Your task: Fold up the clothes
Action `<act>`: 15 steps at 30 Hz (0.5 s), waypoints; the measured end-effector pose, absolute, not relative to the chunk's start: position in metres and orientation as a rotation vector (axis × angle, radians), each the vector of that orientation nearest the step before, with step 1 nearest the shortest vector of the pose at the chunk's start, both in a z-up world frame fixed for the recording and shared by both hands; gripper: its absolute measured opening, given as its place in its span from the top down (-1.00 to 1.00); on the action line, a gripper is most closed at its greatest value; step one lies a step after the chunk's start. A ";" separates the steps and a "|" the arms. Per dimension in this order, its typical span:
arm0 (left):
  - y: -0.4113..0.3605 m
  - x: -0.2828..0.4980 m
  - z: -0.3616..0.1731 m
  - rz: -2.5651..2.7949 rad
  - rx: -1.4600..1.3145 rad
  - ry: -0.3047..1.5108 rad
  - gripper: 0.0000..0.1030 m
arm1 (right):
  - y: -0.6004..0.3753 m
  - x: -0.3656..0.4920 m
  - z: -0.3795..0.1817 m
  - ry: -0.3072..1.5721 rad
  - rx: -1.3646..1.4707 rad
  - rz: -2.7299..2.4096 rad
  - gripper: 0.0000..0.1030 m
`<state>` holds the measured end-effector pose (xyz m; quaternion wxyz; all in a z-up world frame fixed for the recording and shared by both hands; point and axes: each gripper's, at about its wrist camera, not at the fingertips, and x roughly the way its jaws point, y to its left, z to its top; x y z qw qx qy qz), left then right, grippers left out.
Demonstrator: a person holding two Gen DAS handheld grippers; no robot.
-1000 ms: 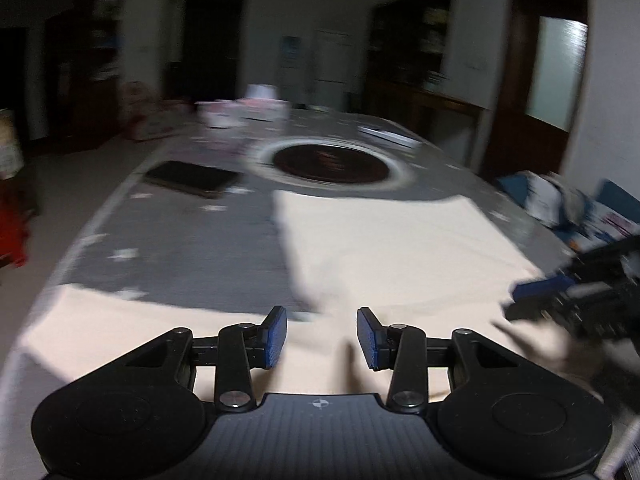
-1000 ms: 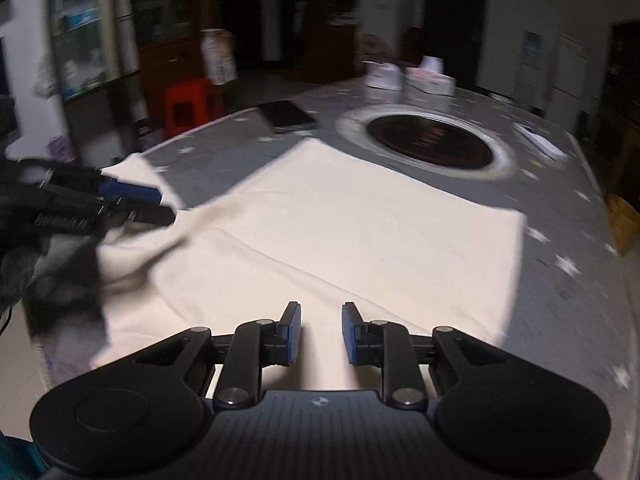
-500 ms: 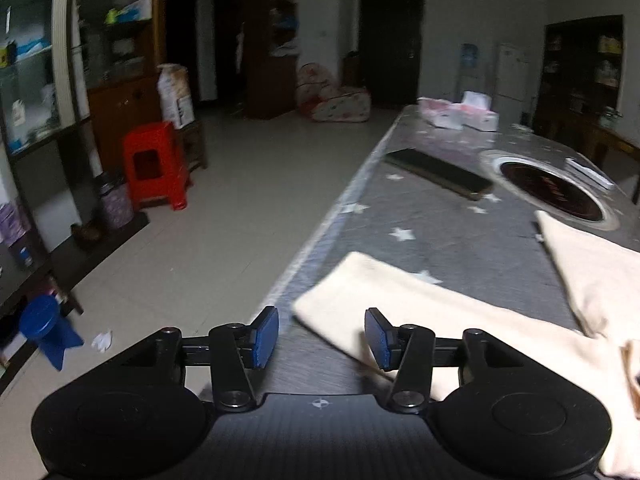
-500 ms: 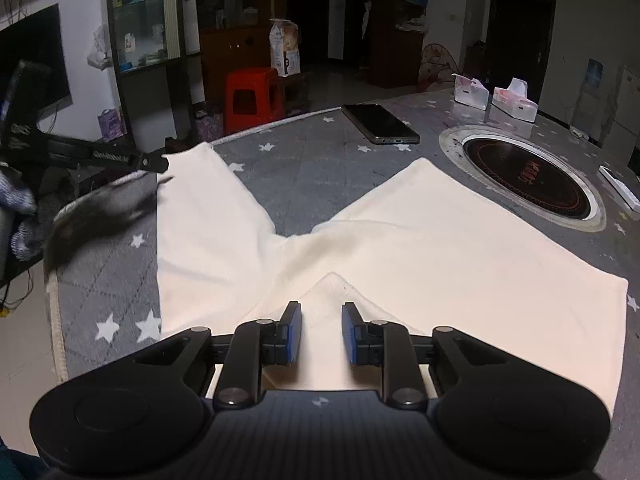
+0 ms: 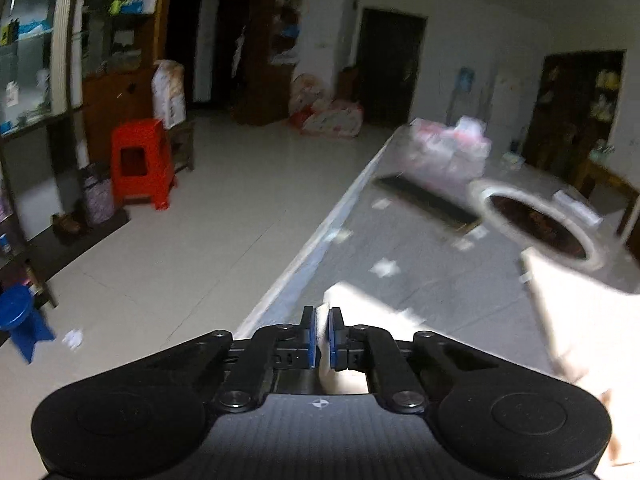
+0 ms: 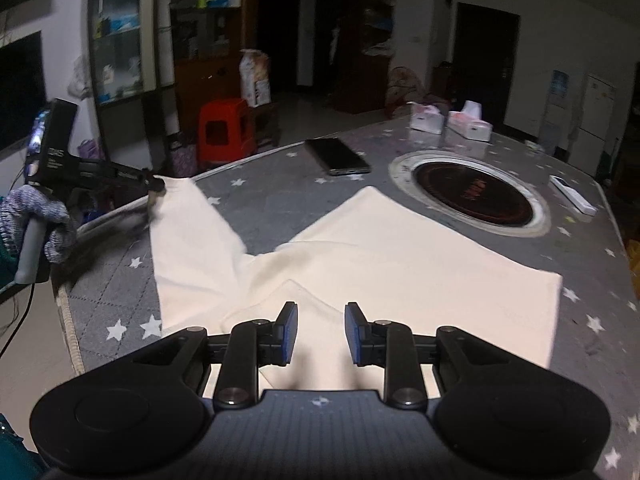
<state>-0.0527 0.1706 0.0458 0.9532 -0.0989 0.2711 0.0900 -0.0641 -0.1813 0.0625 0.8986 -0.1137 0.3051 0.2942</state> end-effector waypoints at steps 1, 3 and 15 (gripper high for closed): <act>0.164 -0.056 0.054 0.153 -0.206 0.531 0.88 | -0.186 -0.065 0.063 0.631 -0.226 0.600 0.51; 0.146 -0.062 0.071 0.074 -0.210 0.491 0.89 | -0.195 -0.066 0.064 0.629 -0.208 0.579 0.51; 0.006 -0.078 0.132 -0.477 -0.227 0.348 0.89 | -0.253 -0.075 0.057 0.644 -0.091 0.452 0.51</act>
